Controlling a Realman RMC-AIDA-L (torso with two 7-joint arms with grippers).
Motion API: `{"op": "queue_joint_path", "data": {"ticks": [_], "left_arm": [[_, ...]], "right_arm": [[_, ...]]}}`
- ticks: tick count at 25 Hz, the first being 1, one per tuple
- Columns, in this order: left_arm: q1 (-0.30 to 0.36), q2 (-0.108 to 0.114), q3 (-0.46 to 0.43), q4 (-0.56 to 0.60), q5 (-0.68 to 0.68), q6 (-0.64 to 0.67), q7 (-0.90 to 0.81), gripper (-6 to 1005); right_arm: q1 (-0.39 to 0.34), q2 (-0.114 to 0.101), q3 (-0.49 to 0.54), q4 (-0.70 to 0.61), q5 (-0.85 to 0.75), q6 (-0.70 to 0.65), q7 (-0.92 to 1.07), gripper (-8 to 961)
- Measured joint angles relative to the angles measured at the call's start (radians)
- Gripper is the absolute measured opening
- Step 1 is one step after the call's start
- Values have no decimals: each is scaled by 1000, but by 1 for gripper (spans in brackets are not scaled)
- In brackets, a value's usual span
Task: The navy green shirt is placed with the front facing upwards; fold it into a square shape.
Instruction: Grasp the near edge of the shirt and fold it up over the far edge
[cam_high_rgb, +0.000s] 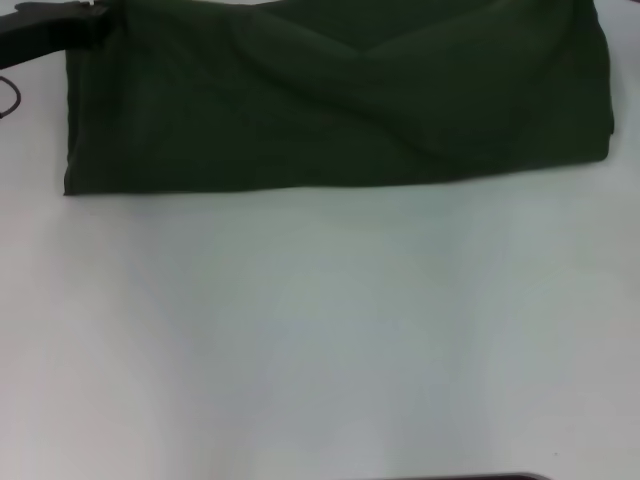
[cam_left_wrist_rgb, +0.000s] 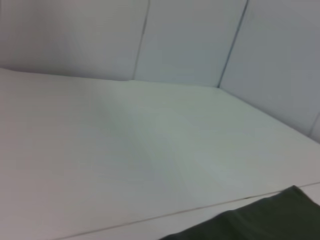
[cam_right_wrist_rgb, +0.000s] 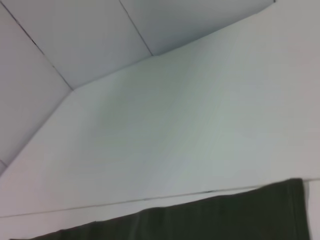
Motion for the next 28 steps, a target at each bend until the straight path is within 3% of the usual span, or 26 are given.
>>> {"op": "queue_joint_path", "data": {"ticks": [11,28], "left_arm": [[-45,-13,33,-42,-1,-198,0,41],[-86,-30,43,-48,-40,-332,4,46]], "right_arm": [[81,6,-121,45,0,217,13,37],[123,1,-141,64,5,354,11,40]]}}
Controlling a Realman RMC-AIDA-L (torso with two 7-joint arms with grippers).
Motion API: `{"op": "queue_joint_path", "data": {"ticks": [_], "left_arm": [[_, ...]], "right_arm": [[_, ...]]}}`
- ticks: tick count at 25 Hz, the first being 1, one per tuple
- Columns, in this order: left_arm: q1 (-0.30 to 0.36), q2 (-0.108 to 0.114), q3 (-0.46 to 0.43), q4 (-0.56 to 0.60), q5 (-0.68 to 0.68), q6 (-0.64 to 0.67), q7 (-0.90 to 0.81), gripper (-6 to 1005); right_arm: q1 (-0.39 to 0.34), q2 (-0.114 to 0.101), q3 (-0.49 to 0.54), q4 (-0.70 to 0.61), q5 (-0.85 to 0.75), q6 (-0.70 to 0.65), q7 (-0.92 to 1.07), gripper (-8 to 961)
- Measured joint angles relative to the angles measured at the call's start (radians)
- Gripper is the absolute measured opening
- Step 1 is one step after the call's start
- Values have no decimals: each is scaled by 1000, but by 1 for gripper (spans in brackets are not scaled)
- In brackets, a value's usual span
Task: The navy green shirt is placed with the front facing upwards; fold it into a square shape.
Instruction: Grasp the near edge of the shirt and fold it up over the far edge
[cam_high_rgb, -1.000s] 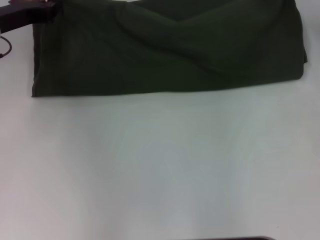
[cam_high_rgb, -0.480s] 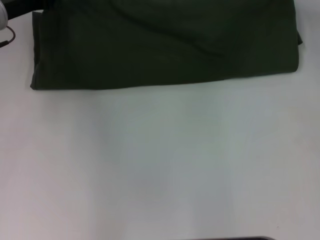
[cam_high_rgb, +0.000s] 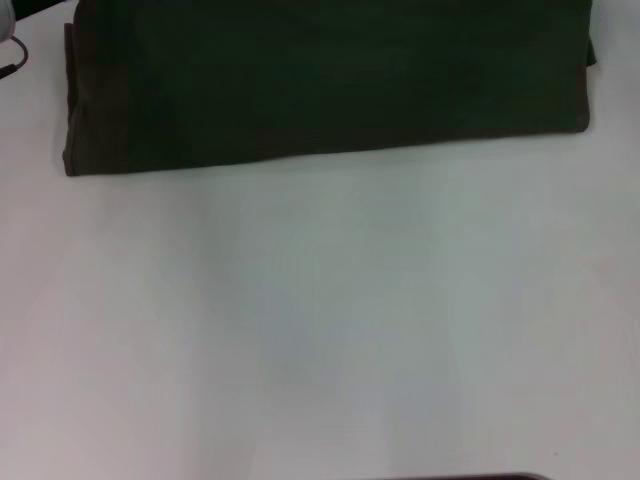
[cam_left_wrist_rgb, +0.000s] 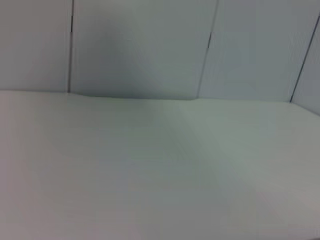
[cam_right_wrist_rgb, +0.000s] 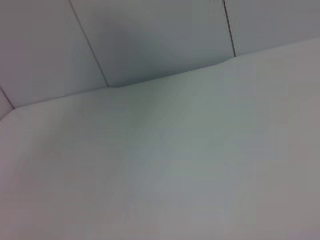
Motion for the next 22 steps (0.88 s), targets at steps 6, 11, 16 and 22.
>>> {"op": "queue_joint_path", "data": {"ticks": [6,11,16,22], "left_arm": [[-2,-16,2,-1,0,-32,4,47],[-2,-24,10,-4,0,-53,6,49],[-3,-25,11,-13,0,-64,7,50],[-3,-42,13,-15,-25,-109,23,51]], "right_arm": [[12,14,-1,25,2,52,-18,41],[19,25,-4,47,3,91,-33,42],[20,25,-8,50,3,97,-33,43],[20,32,-9,46,10,106,-67,45]]}}
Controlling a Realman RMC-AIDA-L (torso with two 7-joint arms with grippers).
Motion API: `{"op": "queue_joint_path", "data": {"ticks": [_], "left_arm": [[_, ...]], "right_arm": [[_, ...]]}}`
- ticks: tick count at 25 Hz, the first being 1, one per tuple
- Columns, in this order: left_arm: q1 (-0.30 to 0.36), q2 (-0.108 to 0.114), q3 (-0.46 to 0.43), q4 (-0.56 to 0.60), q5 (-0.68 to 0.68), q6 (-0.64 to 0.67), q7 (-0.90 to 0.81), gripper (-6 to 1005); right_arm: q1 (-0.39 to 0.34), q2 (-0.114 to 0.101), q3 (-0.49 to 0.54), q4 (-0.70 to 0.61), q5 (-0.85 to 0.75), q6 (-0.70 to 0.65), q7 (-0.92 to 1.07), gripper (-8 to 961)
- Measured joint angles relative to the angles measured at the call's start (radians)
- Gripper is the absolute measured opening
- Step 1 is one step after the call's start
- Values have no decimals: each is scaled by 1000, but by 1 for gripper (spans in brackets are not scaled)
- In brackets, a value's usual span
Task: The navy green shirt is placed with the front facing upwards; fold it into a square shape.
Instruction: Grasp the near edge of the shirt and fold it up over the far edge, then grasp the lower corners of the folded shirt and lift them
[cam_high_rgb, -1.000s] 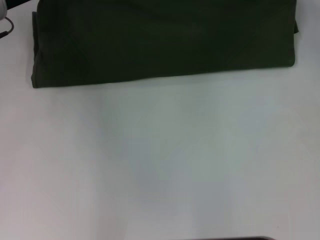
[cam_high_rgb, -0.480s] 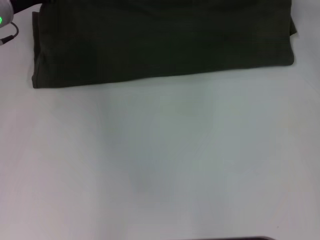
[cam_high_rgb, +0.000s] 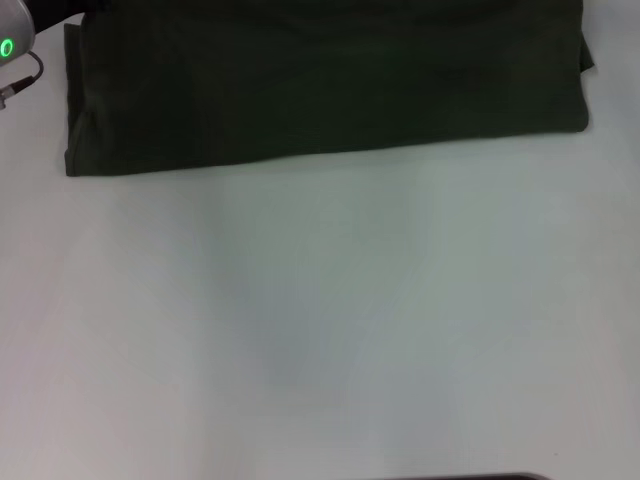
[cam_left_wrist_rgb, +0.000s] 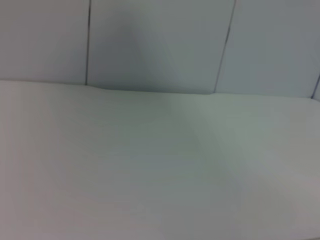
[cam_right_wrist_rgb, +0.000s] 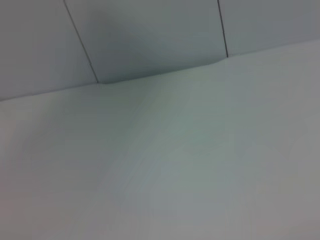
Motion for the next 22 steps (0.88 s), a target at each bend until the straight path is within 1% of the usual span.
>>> {"op": "queue_joint_path", "data": {"ticks": [2,7,13,15,18,19,21,22], "left_arm": [[-1,-1,1,-10,-6,-8,11,52],[-3,-1,17,-29,-42,-53,28,130],[-1,-2,27,-42,-61,-97,33,223],[3,-1,27,-42,-75,-100,37,458],[12,-1,27,-39,-98,-91,39,578],[17,0,27,-36,-101,-68,39,618],[32,2,27,-24,-103,1,35,698],[43,3,27,-14,-103,60,34,740]], "right_arm": [[0,5,0,-5,13,1,-20,45],[3,10,-1,-5,28,23,-35,46],[11,13,-2,-10,31,55,-37,290],[7,15,0,-19,31,55,-39,367],[-9,20,2,-30,31,54,-44,483],[-17,21,3,-33,31,45,-45,528],[-40,22,5,-47,32,5,-44,617],[-60,23,6,-63,41,-33,-43,662]]}}
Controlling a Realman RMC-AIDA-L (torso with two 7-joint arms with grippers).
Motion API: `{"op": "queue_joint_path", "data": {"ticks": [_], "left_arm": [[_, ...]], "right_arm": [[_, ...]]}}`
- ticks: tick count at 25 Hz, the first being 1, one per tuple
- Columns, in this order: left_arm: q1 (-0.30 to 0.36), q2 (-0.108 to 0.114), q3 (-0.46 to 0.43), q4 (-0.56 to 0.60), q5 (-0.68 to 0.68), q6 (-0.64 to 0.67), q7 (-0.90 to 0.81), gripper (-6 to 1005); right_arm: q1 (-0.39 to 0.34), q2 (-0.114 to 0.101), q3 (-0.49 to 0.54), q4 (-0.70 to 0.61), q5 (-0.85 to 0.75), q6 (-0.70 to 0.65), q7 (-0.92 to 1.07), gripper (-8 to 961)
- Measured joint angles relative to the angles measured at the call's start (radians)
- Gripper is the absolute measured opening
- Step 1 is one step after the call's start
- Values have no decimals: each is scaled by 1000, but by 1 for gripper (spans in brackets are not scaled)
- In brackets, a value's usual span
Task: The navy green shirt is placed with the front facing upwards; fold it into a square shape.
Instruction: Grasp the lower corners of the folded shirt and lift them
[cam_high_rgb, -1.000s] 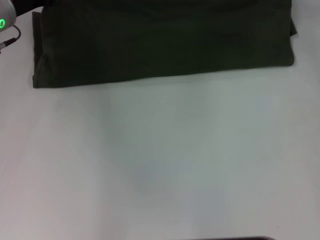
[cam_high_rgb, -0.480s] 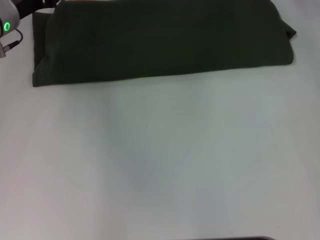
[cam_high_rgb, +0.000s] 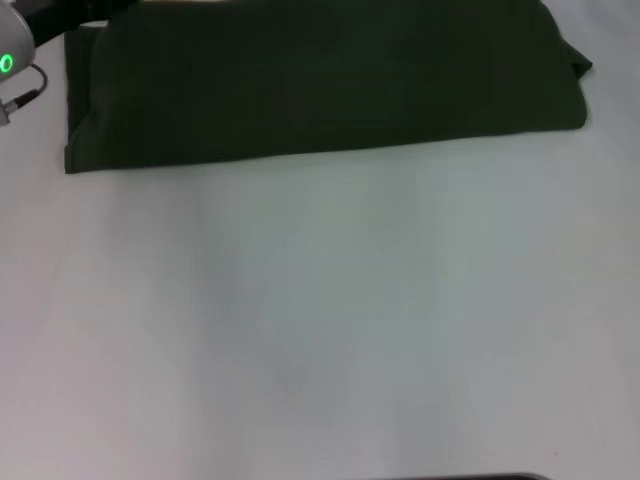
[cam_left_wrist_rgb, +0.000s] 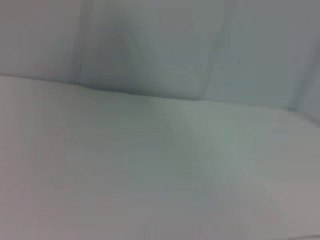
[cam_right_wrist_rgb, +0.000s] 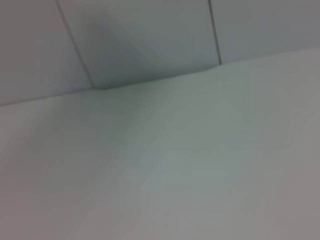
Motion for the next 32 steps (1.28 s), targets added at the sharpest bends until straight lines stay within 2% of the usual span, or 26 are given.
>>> {"op": "queue_joint_path", "data": {"ticks": [1,4,7,10,14,19,23,28,32], "left_arm": [[7,1,0,8,0,45,0,782],[38,2,0,43,0,213,2,909],[71,-1,6,81,-1,350,3,913],[92,-2,12,92,-6,428,3,917],[104,-2,24,92,-9,462,3,922],[113,-2,51,87,-5,467,3,923],[117,-2,66,86,0,468,-4,922],[121,-1,76,84,9,463,-5,922],[122,-1,75,84,10,437,-6,921]], "right_arm": [[-16,1,1,-12,8,-22,0,707],[-94,8,1,-79,79,-147,-9,720],[-172,5,0,-132,126,-268,-13,720],[-223,-14,2,-145,131,-366,1,719],[-265,-38,-2,-136,107,-415,69,719],[-295,-47,2,-137,97,-453,110,715],[-306,-52,1,-123,96,-472,126,714],[-302,-82,0,-49,96,-474,164,715],[-299,-95,-5,-12,95,-476,207,715]]}}
